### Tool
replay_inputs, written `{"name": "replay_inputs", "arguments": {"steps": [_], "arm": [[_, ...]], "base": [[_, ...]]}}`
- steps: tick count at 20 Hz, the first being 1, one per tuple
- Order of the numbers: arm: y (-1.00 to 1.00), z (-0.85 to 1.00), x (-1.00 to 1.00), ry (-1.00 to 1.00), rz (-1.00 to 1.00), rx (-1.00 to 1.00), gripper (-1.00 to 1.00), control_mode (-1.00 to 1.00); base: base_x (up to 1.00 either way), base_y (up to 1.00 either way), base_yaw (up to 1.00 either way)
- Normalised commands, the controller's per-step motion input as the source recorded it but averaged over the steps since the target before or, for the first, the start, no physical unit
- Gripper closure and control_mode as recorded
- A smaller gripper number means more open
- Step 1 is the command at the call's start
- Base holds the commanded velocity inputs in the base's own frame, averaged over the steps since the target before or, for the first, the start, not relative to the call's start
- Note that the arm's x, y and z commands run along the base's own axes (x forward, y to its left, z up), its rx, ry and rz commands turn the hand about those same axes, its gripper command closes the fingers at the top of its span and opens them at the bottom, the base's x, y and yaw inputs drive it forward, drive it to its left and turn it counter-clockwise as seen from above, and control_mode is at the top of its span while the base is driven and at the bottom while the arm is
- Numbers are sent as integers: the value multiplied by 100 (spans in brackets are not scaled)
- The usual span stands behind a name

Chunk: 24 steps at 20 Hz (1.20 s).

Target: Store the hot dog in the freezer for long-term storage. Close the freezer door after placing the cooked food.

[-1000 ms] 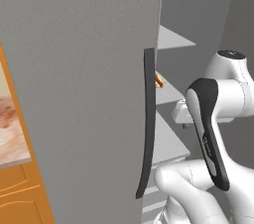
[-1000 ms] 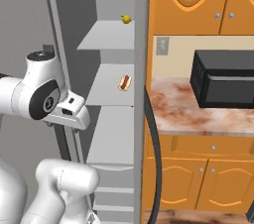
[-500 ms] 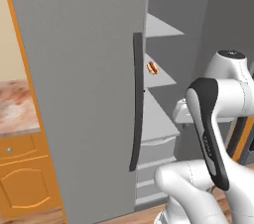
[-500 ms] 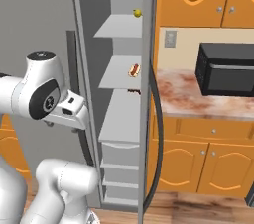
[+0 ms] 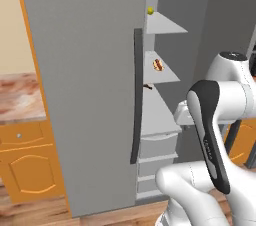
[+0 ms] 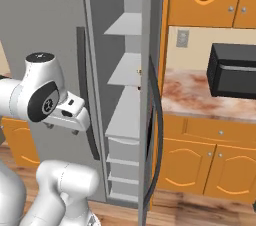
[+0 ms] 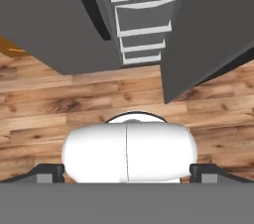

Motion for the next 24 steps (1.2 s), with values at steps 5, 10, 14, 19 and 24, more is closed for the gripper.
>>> {"name": "replay_inputs", "arguments": {"steps": [5,10,14,19,24], "arm": [[0,0,0,0,0,0,-100,100],[0,0,0,0,0,0,-100,100],[0,0,0,0,0,0,-100,100],[0,0,0,0,0,0,-100,100],[0,0,0,0,0,0,-100,100]], "base": [[-23,-36,21],[-41,-26,2],[-45,-6,-12],[-9,-6,-9],[3,-27,-1]]}}
